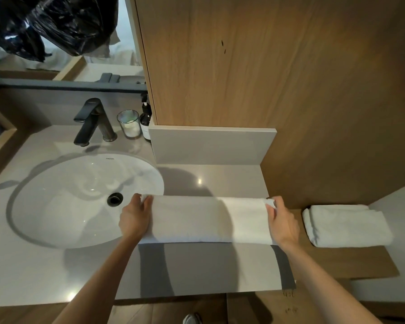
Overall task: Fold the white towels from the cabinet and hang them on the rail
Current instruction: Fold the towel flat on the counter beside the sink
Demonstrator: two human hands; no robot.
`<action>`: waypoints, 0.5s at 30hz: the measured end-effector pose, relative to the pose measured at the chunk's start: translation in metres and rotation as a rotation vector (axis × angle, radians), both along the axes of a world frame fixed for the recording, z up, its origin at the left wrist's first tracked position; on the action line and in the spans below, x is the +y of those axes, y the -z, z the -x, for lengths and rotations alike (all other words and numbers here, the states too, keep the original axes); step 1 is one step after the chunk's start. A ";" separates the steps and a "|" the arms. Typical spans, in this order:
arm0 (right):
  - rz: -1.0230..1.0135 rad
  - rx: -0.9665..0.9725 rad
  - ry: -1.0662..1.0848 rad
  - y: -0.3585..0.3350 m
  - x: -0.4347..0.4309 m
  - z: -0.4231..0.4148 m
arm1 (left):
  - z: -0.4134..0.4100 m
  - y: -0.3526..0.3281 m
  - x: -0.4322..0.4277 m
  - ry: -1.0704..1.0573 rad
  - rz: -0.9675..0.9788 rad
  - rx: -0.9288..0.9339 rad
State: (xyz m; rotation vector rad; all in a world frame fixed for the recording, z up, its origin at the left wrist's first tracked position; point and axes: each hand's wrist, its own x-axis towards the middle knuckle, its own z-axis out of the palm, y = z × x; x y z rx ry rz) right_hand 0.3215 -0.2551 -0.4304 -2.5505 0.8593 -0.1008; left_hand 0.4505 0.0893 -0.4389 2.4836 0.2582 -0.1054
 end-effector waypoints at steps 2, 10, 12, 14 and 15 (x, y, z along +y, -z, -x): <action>0.027 -0.008 -0.014 0.001 0.001 -0.002 | -0.001 -0.001 0.000 0.017 -0.045 -0.014; 0.175 0.149 -0.064 -0.006 0.009 -0.004 | 0.003 -0.006 -0.002 0.046 -0.100 -0.093; 0.236 0.146 -0.107 -0.008 0.010 -0.004 | 0.006 -0.007 -0.003 0.054 -0.120 -0.169; 0.367 0.040 -0.192 -0.011 0.020 -0.005 | 0.015 -0.005 -0.014 0.158 -0.222 -0.307; 0.389 -0.029 -0.240 -0.013 0.030 -0.008 | 0.022 -0.006 -0.024 0.235 -0.237 -0.382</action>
